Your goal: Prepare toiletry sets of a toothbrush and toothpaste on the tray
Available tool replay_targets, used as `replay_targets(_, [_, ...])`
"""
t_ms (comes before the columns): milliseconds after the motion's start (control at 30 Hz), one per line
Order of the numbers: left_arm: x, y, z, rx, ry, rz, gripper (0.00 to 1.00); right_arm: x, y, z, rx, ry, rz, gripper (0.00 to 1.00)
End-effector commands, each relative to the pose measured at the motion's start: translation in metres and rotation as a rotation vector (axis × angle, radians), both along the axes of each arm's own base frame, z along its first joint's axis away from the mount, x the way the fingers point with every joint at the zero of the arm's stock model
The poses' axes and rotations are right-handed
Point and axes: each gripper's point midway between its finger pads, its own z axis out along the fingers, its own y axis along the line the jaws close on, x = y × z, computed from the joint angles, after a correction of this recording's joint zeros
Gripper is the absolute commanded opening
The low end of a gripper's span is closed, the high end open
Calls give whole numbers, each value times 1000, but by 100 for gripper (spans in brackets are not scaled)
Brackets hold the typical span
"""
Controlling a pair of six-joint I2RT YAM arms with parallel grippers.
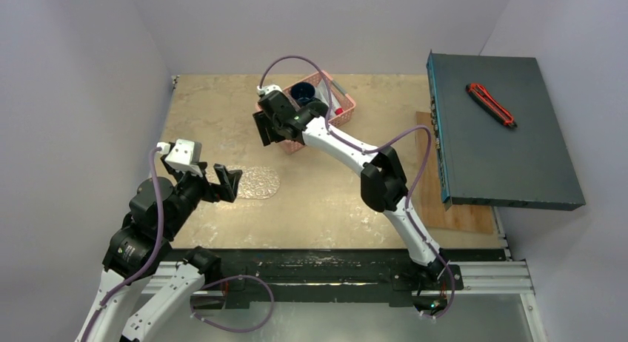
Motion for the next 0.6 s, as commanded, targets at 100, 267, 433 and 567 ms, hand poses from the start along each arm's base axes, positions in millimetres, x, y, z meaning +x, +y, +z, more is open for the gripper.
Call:
replay_targets(100, [0, -2, 15, -29, -32, -7, 100, 12, 2, 9, 24, -20, 13, 65])
replay_targets(267, [1, -2, 13, -26, -26, -7, 100, 16, -5, -1, -24, -27, -5, 60])
replay_targets(433, [1, -2, 13, -26, -25, -6, 100, 14, -8, -7, -43, -19, -6, 53])
replay_targets(567, [2, -2, 12, -24, -22, -2, 100, 16, -9, -13, -56, -17, -5, 51])
